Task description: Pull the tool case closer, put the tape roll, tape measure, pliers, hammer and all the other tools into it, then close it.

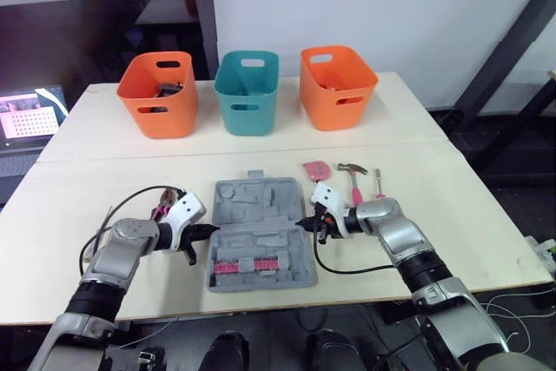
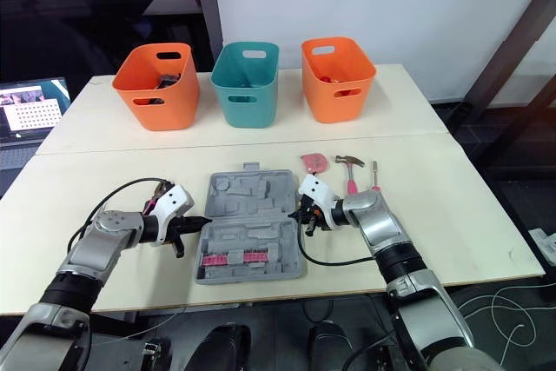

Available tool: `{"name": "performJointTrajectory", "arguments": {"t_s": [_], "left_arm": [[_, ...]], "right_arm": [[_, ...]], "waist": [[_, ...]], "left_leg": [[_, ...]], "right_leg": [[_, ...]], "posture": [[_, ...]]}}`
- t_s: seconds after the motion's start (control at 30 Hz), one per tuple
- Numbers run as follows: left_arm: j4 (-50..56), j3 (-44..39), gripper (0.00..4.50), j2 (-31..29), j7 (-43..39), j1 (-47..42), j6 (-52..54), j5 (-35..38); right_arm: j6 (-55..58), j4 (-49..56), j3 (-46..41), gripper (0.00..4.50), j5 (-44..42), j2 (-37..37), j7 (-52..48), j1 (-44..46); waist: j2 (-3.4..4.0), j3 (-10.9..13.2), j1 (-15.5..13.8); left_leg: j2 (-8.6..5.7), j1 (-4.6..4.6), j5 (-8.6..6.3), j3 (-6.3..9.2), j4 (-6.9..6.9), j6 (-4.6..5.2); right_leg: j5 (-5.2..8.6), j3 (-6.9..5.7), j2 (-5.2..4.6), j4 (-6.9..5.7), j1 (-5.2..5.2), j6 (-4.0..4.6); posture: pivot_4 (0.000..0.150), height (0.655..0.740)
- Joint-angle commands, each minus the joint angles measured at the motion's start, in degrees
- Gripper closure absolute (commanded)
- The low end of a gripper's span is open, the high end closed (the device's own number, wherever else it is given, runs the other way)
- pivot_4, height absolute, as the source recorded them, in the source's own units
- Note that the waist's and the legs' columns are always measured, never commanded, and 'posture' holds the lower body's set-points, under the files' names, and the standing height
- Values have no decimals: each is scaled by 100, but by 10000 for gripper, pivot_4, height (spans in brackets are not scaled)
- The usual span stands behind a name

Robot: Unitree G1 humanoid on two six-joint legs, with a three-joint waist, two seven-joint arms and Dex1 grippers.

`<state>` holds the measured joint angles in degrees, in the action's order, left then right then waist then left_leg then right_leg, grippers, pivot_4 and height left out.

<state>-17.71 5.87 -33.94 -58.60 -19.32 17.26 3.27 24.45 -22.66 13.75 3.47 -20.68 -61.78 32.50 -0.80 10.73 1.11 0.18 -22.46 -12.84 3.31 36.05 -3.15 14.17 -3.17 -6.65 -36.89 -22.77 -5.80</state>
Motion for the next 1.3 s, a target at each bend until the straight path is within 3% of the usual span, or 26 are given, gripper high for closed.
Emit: {"name": "performJointTrajectory", "arguments": {"t_s": [0.03, 0.43, 1.3], "left_arm": [[166, 146, 45000, -99, -179, 353, 75, 65], [939, -123, 45000, -181, 178, 1239, 520, 364], [1469, -53, 45000, -509, -64, 1870, 939, 840]], "right_arm": [[326, 268, 180, 44896, -175, 136, -2, -197], [966, 1086, 544, 44896, -298, 60, -18, -677], [1894, 1942, 807, 44896, -627, -255, 38, -1116]], "waist": [[0, 0, 10], [-1, -13, 1], [4, -86, -12]], "left_leg": [[0, 2, -1, -1, -2, 1], [5, 4, -3, 2, -12, 2], [16, 7, -6, -4, -88, 5]], "right_leg": [[1, 0, 0, 1, 0, 1], [24, -2, 0, 5, -3, 13], [30, -9, 11, 74, -4, 27]], "posture": [[1500, 7400], [1500, 7400], [1500, 7400]]}}
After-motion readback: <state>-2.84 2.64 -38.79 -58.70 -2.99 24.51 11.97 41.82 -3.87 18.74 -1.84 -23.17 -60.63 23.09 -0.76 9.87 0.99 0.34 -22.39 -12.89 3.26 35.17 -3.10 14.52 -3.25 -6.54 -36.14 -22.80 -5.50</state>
